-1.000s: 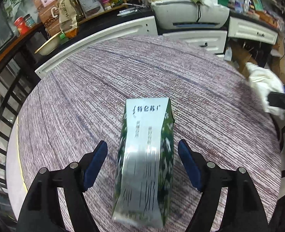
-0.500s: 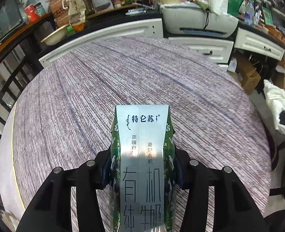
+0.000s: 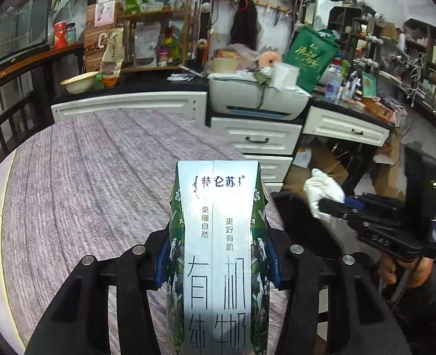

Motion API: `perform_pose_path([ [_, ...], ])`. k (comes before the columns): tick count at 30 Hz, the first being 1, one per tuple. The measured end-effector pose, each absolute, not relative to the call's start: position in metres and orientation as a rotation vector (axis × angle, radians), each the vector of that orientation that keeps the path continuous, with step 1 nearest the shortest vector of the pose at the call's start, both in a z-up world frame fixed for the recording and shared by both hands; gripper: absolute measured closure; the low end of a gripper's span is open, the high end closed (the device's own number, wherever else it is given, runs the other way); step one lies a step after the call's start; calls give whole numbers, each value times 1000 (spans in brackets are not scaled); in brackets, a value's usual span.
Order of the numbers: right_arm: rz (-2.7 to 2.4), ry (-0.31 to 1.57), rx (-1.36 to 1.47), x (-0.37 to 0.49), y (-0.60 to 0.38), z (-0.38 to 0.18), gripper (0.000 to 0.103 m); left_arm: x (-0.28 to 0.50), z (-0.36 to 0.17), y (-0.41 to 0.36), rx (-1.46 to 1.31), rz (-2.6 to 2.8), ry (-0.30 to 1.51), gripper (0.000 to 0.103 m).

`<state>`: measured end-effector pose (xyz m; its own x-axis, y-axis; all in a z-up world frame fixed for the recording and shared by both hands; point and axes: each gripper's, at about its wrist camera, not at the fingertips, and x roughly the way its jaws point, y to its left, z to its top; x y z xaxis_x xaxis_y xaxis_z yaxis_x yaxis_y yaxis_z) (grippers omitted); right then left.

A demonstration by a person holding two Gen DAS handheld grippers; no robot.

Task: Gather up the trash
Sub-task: 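Carry the white cloth over the bin with the right gripper while the left lifts the carton, then open the right gripper over the bin while the left lowers the carton in and opens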

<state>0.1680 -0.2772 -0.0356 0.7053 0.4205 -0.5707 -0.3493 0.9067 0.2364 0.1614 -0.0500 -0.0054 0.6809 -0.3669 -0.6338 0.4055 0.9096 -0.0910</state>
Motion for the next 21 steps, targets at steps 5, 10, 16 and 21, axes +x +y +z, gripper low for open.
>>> perform_pose_path([
  [5, 382, 679, 144, 156, -302, -46, 85, 148, -7, -74, 42, -495, 692, 53],
  [10, 332, 710, 157, 148, -327, -63, 85, 138, -15, -104, 52, -547, 692, 53],
  [16, 254, 792, 191, 150, -349, -100, 85, 142, -31, -137, 55, -605, 724, 53],
  [21, 177, 870, 206, 162, -362, -136, 85, 144, -46, -159, 81, -628, 752, 53],
])
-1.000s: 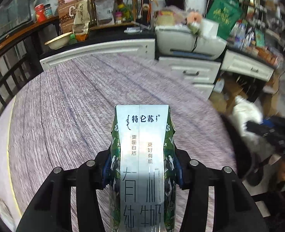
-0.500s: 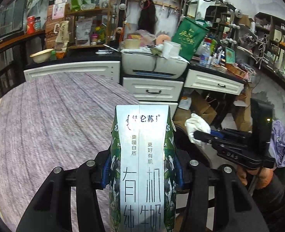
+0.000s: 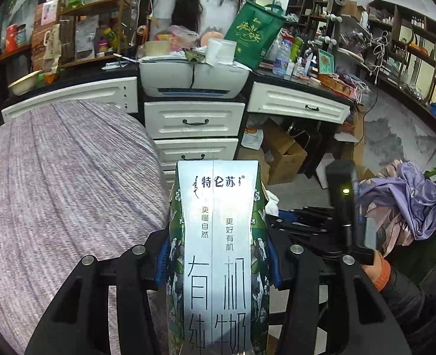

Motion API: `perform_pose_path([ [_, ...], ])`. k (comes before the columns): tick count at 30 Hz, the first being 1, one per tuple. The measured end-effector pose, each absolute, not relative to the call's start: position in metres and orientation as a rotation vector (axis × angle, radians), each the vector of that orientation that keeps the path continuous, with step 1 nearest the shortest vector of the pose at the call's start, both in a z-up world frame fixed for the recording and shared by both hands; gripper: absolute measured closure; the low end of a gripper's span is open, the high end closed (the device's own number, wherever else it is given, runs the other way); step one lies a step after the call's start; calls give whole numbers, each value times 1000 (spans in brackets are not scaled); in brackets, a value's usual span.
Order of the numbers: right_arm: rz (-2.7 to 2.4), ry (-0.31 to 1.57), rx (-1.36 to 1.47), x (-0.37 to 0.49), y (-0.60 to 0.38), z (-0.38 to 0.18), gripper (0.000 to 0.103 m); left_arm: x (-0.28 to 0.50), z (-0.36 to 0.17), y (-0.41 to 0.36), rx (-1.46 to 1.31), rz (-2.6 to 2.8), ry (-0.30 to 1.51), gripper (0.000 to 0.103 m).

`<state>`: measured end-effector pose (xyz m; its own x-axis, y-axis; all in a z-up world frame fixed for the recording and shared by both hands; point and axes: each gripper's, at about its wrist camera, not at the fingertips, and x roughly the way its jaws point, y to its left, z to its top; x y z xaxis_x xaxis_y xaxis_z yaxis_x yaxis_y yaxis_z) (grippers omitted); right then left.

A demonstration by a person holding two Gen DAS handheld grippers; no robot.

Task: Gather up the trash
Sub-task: 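Open the right gripper over the bin while the left lowers the carton in and opens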

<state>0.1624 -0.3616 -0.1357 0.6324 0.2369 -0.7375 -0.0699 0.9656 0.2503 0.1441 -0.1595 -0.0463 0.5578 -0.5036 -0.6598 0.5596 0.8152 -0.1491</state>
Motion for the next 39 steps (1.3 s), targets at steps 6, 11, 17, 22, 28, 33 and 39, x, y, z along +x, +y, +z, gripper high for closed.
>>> perform_pose_path([
  [6, 113, 966, 247, 178, -376, -180, 67, 152, -66, -178, 106, -641, 797, 53],
  [11, 56, 977, 303, 171, -387, -193, 29, 156, -78, -189, 128, -643, 822, 53],
  [17, 29, 900, 327, 152, -400, -169, 21, 159, -86, -202, 148, -650, 841, 53],
  [22, -14, 802, 315, 131, -411, -142, 19, 161, -93, -214, 173, -650, 855, 53],
  [28, -60, 725, 303, 114, -424, -118, 17, 172, -109, -229, 193, -645, 900, 53],
  [33, -74, 681, 312, 106, -432, -104, 16, 182, -122, -239, 208, -622, 931, 53],
  [39, -80, 662, 313, 101, -435, -99, 15, 191, -134, -252, 241, -598, 966, 53],
])
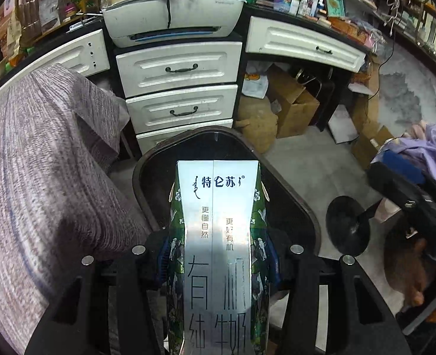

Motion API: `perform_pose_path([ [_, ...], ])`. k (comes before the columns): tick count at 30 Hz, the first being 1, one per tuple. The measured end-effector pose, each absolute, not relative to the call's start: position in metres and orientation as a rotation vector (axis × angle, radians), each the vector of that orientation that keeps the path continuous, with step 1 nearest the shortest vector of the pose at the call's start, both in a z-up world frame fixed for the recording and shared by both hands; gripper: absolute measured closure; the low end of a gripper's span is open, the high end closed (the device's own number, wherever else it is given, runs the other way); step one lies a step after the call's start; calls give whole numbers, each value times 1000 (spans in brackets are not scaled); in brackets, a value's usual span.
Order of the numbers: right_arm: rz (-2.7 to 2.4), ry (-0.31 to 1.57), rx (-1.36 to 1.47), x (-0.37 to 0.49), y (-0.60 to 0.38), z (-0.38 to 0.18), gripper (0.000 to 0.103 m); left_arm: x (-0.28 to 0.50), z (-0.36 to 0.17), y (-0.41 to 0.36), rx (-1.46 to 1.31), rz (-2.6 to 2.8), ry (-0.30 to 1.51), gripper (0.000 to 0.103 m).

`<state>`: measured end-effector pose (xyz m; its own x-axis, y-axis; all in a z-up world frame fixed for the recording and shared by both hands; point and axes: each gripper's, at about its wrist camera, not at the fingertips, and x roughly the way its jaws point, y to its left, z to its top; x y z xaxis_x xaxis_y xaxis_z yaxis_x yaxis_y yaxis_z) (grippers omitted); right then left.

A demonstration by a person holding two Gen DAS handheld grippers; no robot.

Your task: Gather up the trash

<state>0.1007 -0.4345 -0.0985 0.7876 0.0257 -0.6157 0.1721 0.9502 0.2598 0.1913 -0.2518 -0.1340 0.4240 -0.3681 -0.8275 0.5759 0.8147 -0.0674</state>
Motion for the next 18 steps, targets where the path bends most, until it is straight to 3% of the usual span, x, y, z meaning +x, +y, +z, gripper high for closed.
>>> perform_pose_path([
  [7, -86, 661, 323, 98, -438, -99, 14, 201, -153, -264, 292, -586, 1031, 50],
  [8, -87, 661, 325, 97, -439, -100, 14, 202, -154, -266, 296, -587, 1033, 46],
  [10, -89, 659, 328, 97, -440, -99, 14, 201, -153, -267, 304, -589, 1019, 20],
  [13, -96, 651, 329, 95, -441, -97, 14, 194, -148, -268, 314, -592, 986, 13],
  [18, -107, 629, 330, 92, -444, -90, 14, 182, -135, -261, 289, -604, 959, 9],
])
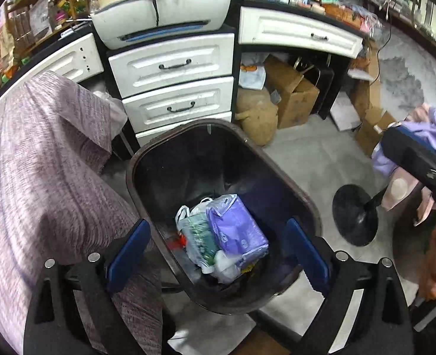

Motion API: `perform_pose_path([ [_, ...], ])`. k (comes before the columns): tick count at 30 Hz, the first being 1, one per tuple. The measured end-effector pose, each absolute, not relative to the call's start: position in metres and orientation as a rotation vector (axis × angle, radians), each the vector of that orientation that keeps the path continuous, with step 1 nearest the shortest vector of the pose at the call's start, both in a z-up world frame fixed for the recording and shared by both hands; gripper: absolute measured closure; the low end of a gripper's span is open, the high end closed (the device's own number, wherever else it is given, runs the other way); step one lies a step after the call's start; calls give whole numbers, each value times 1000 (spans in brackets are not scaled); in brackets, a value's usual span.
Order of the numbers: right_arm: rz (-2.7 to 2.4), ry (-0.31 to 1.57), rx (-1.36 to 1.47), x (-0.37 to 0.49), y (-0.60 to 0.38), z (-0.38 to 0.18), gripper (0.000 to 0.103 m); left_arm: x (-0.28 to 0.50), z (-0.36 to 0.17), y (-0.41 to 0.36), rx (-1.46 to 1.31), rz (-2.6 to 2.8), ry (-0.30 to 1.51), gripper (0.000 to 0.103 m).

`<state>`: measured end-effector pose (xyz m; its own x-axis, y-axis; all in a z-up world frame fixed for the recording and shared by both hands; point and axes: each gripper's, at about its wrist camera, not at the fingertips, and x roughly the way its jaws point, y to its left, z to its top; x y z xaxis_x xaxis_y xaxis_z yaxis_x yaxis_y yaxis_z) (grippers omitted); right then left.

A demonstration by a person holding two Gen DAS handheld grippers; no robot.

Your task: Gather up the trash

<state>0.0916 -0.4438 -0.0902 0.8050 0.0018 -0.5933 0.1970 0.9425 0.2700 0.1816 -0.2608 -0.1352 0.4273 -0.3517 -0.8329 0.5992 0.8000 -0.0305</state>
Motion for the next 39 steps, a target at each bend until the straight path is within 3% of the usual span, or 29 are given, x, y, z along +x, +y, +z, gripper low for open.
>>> perform_pose_path([
  [9, -108, 564, 332, 83, -437, -69, 6, 150, -78, -203, 62, -606, 829, 6],
  [18, -30, 479, 297, 77, -401, -26, 6, 99, 1, -134, 48, -442, 507, 5],
  [39, 204, 374, 190, 32, -266, 34, 6, 9, 27, -18, -56, -163, 313, 5],
])
